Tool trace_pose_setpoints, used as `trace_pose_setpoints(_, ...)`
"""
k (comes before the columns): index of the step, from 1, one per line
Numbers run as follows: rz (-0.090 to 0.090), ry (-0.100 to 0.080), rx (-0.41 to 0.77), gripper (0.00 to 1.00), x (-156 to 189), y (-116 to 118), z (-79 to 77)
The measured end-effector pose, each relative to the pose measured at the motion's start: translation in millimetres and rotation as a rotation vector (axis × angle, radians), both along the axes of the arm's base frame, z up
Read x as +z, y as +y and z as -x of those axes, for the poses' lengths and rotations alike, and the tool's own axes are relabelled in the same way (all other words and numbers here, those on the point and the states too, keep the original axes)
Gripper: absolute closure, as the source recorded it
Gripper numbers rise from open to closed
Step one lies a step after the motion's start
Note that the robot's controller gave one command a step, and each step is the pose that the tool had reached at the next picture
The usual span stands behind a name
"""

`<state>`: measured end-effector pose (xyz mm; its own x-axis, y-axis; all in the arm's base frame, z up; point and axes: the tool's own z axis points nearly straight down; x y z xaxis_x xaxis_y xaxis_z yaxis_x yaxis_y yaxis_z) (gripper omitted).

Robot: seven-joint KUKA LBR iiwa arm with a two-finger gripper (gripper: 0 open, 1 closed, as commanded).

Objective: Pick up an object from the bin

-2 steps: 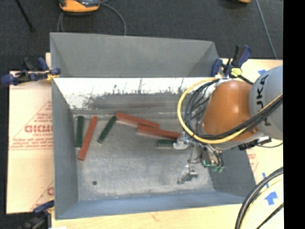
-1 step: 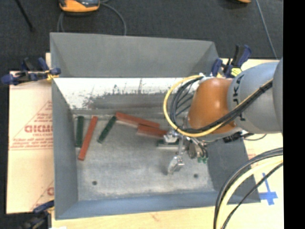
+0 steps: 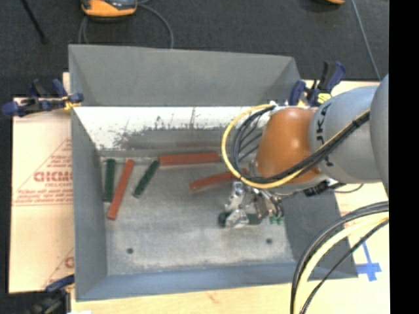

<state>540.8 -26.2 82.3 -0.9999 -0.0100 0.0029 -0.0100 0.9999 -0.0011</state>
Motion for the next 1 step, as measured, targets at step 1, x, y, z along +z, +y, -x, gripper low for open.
trace_pose_setpoints(1,0.000,0.000,0.001,1.00,0.0,0.0,-0.1)
